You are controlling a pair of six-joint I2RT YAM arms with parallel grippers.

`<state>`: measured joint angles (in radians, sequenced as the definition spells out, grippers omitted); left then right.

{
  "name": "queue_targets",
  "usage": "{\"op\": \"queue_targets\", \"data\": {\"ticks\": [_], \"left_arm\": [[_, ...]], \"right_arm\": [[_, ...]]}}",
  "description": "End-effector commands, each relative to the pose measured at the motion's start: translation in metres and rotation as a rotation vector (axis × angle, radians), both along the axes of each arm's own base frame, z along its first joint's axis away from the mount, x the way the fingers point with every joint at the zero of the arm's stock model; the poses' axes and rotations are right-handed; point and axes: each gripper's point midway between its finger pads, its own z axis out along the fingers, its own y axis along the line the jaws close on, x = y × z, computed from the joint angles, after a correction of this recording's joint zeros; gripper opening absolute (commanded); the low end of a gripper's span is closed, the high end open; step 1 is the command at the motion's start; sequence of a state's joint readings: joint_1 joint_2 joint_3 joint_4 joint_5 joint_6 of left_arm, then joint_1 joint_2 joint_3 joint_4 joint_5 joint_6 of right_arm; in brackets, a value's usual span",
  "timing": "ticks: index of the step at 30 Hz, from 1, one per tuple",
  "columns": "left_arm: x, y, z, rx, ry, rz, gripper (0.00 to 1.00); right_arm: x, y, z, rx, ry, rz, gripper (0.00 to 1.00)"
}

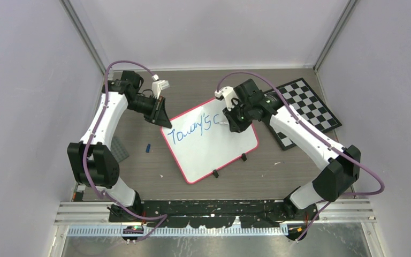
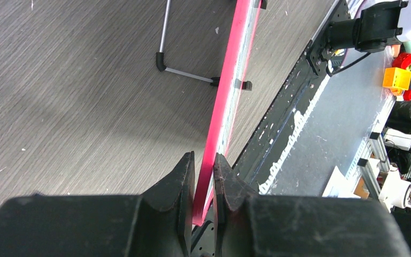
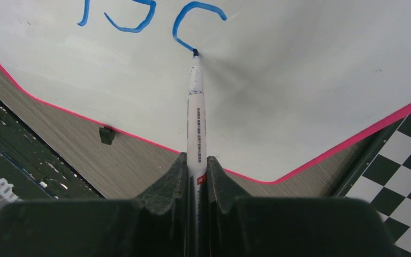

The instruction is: Write a sentence on the whiteboard

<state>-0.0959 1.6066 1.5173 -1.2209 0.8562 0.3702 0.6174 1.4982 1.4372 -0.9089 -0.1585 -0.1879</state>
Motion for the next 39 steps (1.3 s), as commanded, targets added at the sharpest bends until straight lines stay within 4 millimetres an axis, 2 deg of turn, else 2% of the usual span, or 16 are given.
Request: {"op": "queue_targets", "data": {"ticks": [1,9,16,30,39], "left_arm": [[0.016,0.005,-0.020,0.093,-0.038,0.007,0.00],[0.015,0.006,-0.020,0.096,-0.036,0.008,0.00],[0.015,0.006,-0.021,0.100,-0.039,0.007,0.00],[0.015,0.006,-0.022,0.098,-0.035,0.007,0.00],[0.014,0.005,-0.017,0.095,-0.042,0.010,0.01]], "right_arm": [[0.024,-0.011,0.026,-0.002,-0.112,-0.049,0.00],[0.038,-0.006,0.038,0.023,-0.146,-0.060,0.00],[0.039,-0.004,0.037,0.023,-0.141,-0.051,0.00],[0.011,-0.015,0.003,0.000,-0.046,-0.047,0.00],[0.013,-0.023,0.033,-0.020,-0.107,-0.034,0.00]]}}
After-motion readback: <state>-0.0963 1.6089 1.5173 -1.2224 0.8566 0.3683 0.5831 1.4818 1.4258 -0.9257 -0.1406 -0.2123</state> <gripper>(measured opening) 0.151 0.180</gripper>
